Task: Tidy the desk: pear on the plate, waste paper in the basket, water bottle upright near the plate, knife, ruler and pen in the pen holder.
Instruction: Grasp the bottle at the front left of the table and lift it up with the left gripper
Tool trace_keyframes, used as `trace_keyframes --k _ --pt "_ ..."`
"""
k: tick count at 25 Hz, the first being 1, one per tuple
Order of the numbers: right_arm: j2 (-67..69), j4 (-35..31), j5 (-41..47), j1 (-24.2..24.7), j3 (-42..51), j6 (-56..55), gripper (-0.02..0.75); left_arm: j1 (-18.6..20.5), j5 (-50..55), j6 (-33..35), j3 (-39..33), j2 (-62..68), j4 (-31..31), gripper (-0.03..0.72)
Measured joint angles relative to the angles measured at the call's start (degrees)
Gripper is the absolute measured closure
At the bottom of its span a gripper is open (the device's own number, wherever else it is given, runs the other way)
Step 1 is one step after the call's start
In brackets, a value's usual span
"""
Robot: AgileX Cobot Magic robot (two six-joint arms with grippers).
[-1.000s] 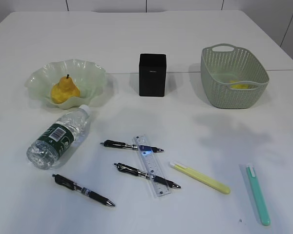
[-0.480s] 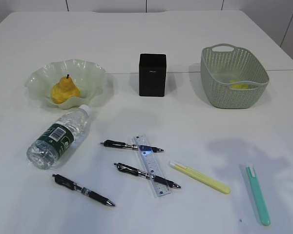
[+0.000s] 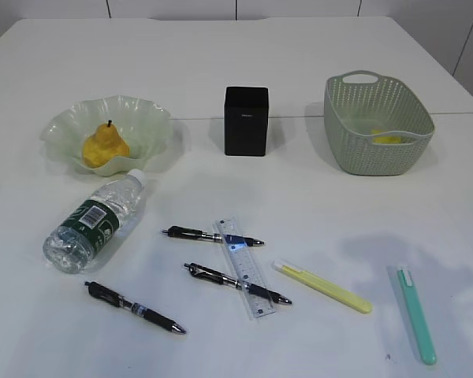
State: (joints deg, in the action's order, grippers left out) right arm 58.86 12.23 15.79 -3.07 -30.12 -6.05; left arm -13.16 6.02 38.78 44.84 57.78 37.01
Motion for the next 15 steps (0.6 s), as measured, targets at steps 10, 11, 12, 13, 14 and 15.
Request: trace_keyframes --k 10,11,12,13,14,15 --pt "0.0 0.1 0.55 0.0 0.0 0.0 0.386 0.0 -4.74 0.0 0.0 0.0 -1.12 0.447" --pt "0.0 0.1 0.66 0.0 0.0 0.0 0.386 0.0 -5.51 0.0 0.0 0.0 -1.09 0.447" --pt "0.0 0.1 0.66 0.0 0.0 0.0 0.386 0.0 -6.02 0.0 0.0 0.0 -1.19 0.447" --pt "0.0 0.1 0.66 0.0 0.0 0.0 0.386 0.0 -6.88 0.0 0.0 0.0 -1.2 0.447" --pt "0.0 0.1 0.66 0.0 0.0 0.0 0.386 0.0 -7.32 0.0 0.0 0.0 -1.42 0.446" --pt "0.0 0.1 0.66 0.0 0.0 0.0 0.386 0.0 -7.92 0.0 0.0 0.0 -1.56 0.445"
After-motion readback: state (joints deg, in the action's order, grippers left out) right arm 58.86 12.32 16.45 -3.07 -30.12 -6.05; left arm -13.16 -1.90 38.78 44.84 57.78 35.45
